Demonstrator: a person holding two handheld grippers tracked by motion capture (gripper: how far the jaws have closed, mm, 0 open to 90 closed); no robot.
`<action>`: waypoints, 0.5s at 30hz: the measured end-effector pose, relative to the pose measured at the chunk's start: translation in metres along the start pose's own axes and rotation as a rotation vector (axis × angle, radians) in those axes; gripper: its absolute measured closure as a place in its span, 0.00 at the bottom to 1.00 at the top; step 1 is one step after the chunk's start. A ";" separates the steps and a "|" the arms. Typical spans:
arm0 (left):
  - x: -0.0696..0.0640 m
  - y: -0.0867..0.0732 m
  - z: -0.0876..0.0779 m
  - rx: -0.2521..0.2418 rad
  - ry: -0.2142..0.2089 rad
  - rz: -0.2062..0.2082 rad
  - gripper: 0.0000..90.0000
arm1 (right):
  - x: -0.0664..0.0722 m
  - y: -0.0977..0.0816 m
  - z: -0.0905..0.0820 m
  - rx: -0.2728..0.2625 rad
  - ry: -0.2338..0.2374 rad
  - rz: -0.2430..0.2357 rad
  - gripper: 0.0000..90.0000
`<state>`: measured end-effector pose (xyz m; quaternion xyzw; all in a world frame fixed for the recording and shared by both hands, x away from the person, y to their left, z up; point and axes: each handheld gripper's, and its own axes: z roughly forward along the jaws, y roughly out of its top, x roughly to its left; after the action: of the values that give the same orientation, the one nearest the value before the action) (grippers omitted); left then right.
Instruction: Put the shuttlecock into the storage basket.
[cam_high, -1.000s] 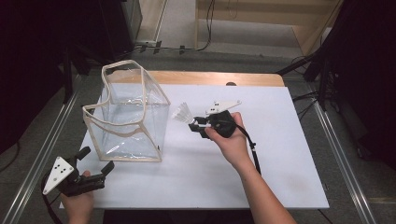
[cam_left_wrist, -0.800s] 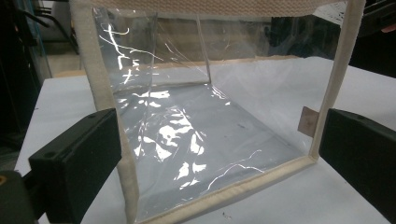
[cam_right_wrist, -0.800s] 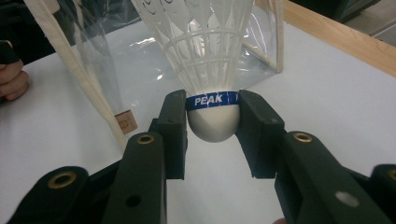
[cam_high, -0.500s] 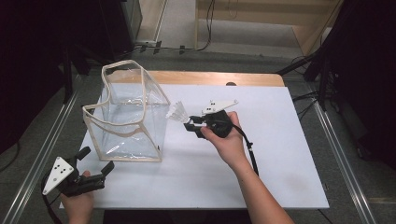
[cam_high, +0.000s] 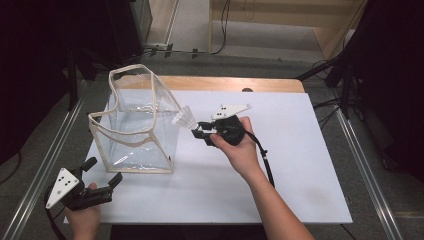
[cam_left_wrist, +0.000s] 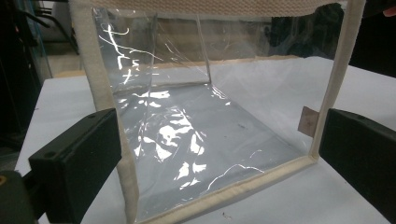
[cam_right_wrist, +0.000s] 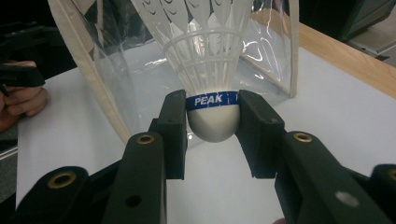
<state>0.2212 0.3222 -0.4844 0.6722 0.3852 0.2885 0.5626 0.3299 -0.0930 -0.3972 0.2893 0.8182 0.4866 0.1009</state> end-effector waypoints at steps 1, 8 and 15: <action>0.000 0.000 0.000 0.000 0.000 -0.001 0.00 | 0.001 0.001 0.000 -0.001 0.001 -0.001 0.69; 0.000 0.000 0.000 0.000 -0.001 0.000 0.00 | 0.003 0.007 0.002 -0.016 0.008 -0.004 0.69; 0.000 0.000 0.000 -0.001 -0.001 -0.001 0.00 | 0.007 0.013 0.005 -0.021 0.016 -0.011 0.69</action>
<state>0.2211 0.3222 -0.4844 0.6718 0.3853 0.2880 0.5633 0.3311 -0.0805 -0.3881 0.2797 0.8154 0.4969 0.0998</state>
